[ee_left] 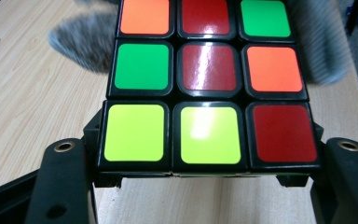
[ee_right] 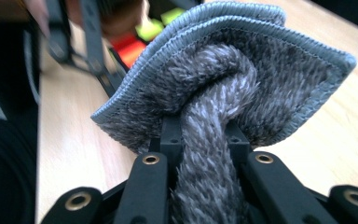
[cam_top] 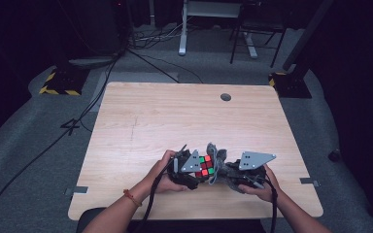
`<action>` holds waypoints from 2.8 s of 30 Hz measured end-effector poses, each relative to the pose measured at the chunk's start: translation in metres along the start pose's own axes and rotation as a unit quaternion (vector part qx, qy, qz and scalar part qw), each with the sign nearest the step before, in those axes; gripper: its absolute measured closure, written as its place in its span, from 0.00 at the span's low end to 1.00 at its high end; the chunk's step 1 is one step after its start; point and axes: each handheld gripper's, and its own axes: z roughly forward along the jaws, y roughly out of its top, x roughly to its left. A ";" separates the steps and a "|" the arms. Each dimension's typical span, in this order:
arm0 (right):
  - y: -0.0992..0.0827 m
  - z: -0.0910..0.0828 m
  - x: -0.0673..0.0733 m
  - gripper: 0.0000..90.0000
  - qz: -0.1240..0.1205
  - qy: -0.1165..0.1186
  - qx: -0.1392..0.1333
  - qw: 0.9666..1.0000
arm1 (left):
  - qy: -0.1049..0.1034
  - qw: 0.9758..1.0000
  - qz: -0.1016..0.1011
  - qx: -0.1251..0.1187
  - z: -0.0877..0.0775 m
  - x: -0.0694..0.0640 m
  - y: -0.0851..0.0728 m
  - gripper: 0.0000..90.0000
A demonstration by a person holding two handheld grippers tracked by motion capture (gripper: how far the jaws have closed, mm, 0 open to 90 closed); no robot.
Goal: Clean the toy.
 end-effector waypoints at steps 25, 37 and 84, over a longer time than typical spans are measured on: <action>-0.005 0.008 -0.001 0.85 -0.002 -0.003 0.029 1.000 | -0.018 1.000 -0.001 -0.010 -0.006 -0.001 0.001 0.37; 0.012 -0.007 0.007 0.85 -0.016 -0.008 -0.027 0.999 | -0.013 1.000 0.006 0.011 0.003 -0.004 0.001 0.37; -0.002 0.000 -0.005 0.85 -0.004 -0.006 0.012 1.000 | -0.008 1.000 0.024 0.017 -0.002 -0.004 0.004 0.37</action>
